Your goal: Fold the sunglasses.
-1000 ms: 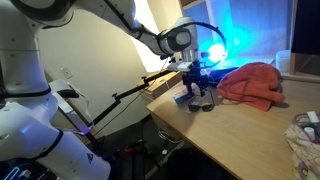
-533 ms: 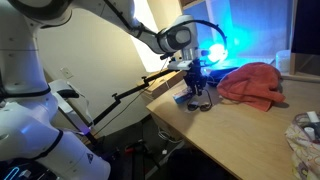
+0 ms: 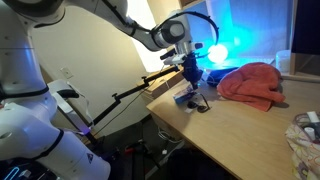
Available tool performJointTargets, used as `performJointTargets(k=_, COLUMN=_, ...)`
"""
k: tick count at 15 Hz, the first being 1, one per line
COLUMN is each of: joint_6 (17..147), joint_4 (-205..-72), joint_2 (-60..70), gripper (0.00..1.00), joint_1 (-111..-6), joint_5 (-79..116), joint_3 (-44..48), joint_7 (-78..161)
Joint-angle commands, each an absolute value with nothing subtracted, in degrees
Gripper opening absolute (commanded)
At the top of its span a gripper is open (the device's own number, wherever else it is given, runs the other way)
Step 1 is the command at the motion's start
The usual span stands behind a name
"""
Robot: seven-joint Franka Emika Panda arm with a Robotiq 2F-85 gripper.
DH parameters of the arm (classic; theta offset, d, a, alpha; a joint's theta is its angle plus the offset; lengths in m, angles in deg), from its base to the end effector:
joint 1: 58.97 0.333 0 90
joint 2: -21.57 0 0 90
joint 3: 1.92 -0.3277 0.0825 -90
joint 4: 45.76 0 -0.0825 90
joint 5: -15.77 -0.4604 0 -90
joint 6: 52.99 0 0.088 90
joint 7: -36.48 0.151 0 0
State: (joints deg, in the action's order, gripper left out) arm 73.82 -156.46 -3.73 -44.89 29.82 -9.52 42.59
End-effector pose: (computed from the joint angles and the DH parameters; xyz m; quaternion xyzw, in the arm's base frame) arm 0.6175 0.2292 0.1600 0.9726 0.2103 -0.0585 0.0798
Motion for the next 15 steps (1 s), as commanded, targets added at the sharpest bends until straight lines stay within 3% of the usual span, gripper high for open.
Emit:
performJointTargets(k=1, joint_6=74.2, joint_4=-157.9, joint_2=-2.5, gripper=0.0, joint_1=-43.4, joint_5=31.4, joint_3=-8.9, joint_7=44.2)
performJointTargets(k=15, joint_6=71.9, joint_4=-151.5, joint_2=-10.7, gripper=0.0, joint_1=-41.9, joint_5=30.5, joint_3=-8.8, joint_7=42.9)
